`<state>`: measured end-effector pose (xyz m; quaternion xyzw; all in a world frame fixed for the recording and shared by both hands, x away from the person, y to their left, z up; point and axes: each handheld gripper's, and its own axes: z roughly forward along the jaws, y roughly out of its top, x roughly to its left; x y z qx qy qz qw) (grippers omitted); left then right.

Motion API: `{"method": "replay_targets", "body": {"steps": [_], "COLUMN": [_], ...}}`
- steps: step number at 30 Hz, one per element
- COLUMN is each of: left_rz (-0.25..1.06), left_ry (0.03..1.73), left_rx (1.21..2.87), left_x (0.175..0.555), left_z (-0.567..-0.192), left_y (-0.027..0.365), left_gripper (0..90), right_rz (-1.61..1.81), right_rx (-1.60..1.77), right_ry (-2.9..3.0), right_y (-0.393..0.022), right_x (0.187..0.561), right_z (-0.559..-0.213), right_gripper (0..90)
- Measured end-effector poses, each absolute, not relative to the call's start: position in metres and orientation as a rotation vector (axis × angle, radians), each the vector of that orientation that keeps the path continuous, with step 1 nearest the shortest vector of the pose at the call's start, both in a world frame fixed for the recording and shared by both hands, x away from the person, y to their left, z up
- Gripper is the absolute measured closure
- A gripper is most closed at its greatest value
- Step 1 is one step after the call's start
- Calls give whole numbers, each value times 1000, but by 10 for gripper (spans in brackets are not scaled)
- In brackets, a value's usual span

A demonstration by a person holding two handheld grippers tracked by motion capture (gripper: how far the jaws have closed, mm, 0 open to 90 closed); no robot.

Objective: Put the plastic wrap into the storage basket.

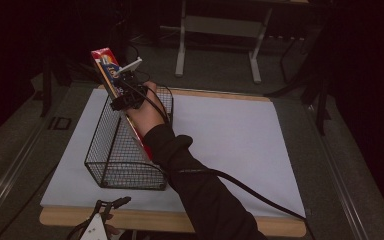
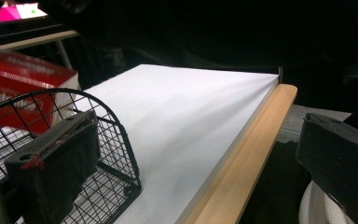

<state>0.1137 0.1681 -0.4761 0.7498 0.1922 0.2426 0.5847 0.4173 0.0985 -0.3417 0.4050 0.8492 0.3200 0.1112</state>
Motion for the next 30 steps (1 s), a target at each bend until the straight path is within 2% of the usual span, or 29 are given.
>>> {"method": "replay_targets", "body": {"steps": [10, 30], "left_rz": [557, 537], "left_ry": [444, 432], "left_rx": [1762, 1782], "left_x": [114, 115], "left_z": [-477, -478], "left_y": [168, 166], "left_gripper": [0, 1], "right_rz": [931, 821], "right_rx": [1196, 1259], "right_ry": [2497, 2551], "right_y": [108, 96], "right_x": [412, 413], "right_z": [-371, -415], "right_gripper": [392, 386]}}
